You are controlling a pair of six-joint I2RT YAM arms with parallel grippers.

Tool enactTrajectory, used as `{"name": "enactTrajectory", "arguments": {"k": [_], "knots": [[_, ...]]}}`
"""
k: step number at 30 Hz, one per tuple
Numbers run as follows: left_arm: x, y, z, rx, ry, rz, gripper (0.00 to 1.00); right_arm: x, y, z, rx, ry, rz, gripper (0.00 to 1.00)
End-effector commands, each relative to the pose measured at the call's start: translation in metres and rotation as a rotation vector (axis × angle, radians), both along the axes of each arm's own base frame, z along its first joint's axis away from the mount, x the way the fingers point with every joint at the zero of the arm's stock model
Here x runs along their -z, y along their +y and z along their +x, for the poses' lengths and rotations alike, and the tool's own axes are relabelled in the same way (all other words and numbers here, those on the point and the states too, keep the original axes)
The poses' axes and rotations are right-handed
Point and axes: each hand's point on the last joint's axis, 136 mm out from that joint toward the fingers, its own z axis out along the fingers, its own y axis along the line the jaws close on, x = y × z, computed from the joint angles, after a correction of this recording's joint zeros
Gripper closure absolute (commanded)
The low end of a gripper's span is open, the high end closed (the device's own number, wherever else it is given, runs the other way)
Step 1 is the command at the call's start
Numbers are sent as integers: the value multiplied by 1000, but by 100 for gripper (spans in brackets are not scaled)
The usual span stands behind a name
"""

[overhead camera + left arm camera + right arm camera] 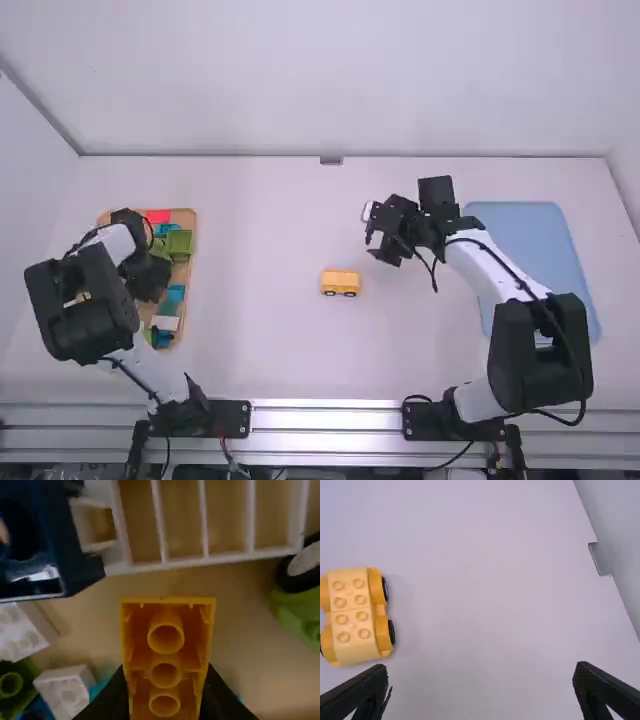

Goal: Assemble lego blocks to make yellow taxi

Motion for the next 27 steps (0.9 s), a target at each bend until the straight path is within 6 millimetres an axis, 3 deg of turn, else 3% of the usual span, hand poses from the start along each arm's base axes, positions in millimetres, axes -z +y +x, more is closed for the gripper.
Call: {"name": "enactTrajectory", "arguments": {"k": [1, 5, 8, 10, 13, 16, 17, 18, 23, 25, 26, 27], "knots": [[-32, 10, 16, 18, -68, 43, 98, -12, 12, -5, -47, -1, 71, 2], [-69, 12, 20, 34, -139, 81, 98, -27, 29, -13, -126, -8, 180, 2], [-109, -4, 23, 120, -250, 131, 98, -46, 41, -12, -149, -7, 298, 2], [-121, -15, 26, 175, -313, 141, 98, -53, 43, -6, -108, 9, 339, 2], [-151, -59, 48, 461, -540, 144, 98, -69, 46, 9, 3, 55, 438, 2], [-178, -117, 67, 763, -792, 150, 91, -84, 48, 18, 54, 75, 517, 2], [-180, -123, 69, 789, -817, 150, 89, -85, 49, 18, 56, 77, 525, 1], [-188, -148, 72, 871, -917, 144, 86, -92, 52, 18, 41, 86, 562, 2], [-196, -206, 74, 1042, -1114, 26, 98, -107, 72, 10, -115, 174, 734, 2], [-196, -219, 75, 1093, -1154, -18, 98, -109, 76, 7, -160, 221, 783, 2], [-198, -238, 76, 1203, -1217, -67, 98, -111, 80, 1, -232, 274, 830, 2], [-199, -240, 76, 1216, -1224, -72, 98, -111, 81, -1, -251, 285, 838, 2]]}}
